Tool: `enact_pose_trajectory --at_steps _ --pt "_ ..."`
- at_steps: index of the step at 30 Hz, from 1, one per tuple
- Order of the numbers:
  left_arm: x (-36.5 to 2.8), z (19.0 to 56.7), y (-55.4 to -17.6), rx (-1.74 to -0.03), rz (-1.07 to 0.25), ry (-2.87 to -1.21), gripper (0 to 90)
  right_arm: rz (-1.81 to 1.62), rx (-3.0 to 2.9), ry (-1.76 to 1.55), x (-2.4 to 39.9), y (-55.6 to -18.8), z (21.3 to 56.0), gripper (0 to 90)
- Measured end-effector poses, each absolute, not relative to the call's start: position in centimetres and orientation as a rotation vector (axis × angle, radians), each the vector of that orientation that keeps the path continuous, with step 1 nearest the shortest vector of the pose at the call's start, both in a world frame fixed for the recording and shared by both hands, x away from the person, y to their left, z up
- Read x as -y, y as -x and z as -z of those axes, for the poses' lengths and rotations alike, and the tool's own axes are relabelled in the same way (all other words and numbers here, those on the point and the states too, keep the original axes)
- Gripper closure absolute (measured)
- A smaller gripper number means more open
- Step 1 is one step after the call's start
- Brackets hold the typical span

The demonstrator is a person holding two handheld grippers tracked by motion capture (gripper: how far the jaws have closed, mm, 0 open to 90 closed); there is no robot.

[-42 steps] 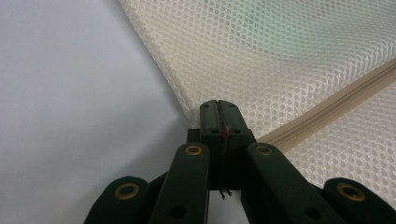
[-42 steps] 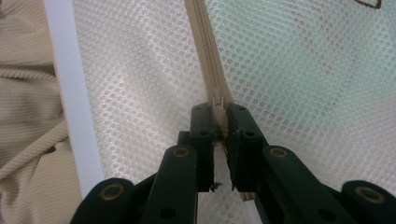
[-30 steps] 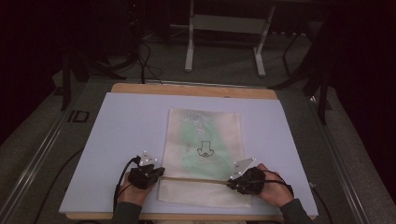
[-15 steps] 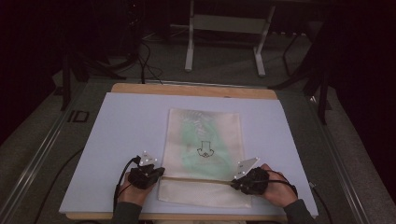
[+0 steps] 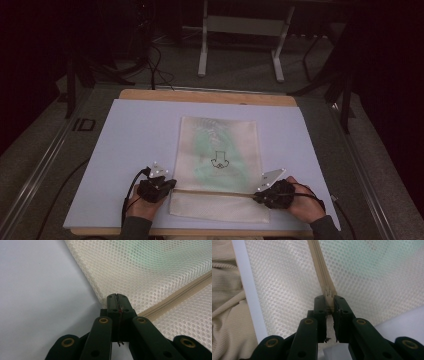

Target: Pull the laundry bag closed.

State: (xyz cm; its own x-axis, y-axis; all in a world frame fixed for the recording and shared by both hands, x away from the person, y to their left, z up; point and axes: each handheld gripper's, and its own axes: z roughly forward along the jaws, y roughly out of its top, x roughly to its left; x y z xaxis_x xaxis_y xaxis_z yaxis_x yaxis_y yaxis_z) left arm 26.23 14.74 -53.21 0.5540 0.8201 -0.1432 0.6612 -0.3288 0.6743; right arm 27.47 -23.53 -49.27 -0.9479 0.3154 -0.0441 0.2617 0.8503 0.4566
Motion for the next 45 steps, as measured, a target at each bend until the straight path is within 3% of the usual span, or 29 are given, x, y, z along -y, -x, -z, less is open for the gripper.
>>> enact_pose_trajectory --at_steps 45 --pt "-14.6 53.2 -26.1 -1.194 -0.299 -2.087 89.4 -0.632 -2.869 -0.520 25.5 -27.9 49.5 82.2"
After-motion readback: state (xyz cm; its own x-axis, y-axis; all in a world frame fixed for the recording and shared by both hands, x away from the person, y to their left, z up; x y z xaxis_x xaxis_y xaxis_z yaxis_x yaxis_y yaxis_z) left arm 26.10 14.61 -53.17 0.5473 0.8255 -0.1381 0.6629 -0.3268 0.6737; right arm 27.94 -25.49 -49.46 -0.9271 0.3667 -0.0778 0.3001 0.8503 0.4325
